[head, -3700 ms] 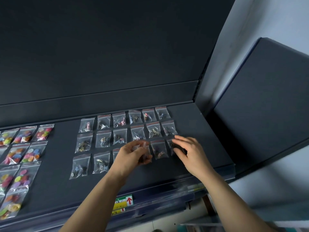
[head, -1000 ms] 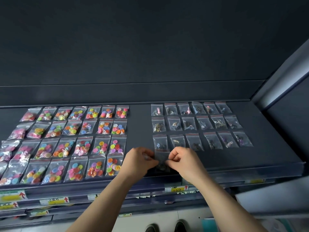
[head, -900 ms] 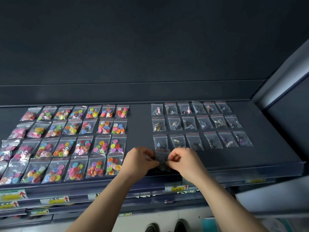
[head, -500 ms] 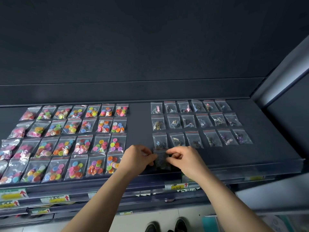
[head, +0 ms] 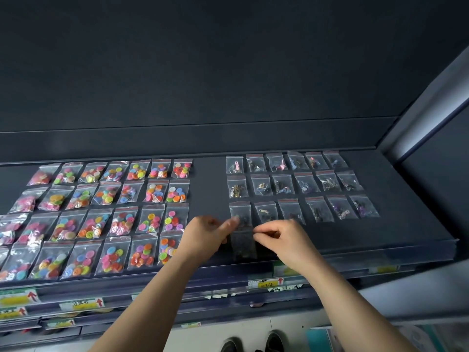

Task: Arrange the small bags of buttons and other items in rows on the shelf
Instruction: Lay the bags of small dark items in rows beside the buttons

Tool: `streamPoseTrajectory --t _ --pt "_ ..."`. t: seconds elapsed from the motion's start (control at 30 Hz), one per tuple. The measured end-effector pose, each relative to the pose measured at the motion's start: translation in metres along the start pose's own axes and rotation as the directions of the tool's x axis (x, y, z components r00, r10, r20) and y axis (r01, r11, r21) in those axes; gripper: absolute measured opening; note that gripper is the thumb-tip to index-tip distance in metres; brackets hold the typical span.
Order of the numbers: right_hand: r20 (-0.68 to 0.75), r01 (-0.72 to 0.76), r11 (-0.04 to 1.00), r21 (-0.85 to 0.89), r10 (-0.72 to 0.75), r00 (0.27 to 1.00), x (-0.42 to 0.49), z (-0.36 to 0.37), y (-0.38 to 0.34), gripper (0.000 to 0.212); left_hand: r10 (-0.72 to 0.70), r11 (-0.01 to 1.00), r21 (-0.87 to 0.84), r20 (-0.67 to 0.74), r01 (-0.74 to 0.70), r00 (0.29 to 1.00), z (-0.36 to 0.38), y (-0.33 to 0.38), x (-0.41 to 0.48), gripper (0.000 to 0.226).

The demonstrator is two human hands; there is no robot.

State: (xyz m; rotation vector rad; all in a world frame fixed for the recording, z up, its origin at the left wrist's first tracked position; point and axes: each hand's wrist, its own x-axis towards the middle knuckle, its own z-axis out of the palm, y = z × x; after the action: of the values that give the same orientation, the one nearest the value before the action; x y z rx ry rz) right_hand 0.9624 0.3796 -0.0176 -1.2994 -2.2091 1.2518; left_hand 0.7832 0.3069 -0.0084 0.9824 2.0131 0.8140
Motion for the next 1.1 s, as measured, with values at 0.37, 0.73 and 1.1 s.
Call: streamPoseTrajectory --t 0.37,0.73,1.1 --pt "0.038 -0.11 0.832 0.544 0.106 0.994 -0.012 -0.026 -0.023 0.011 0.144 0.595 -0.801 0.184 0.063 0.972 0.0 0.031 -0.016 0.013" --pt "0.046 -0.132 0.721 0.68 0.138 0.989 -0.022 -0.032 -0.013 0.005 0.18 0.708 -0.704 0.244 0.047 0.953 0.016 0.023 -0.018 0.016" --pt "0.034 -0.141 0.799 0.585 0.15 0.988 -0.023 -0.035 -0.006 0.009 0.161 0.761 -0.646 0.269 0.054 0.95 0.026 0.033 -0.011 0.014"
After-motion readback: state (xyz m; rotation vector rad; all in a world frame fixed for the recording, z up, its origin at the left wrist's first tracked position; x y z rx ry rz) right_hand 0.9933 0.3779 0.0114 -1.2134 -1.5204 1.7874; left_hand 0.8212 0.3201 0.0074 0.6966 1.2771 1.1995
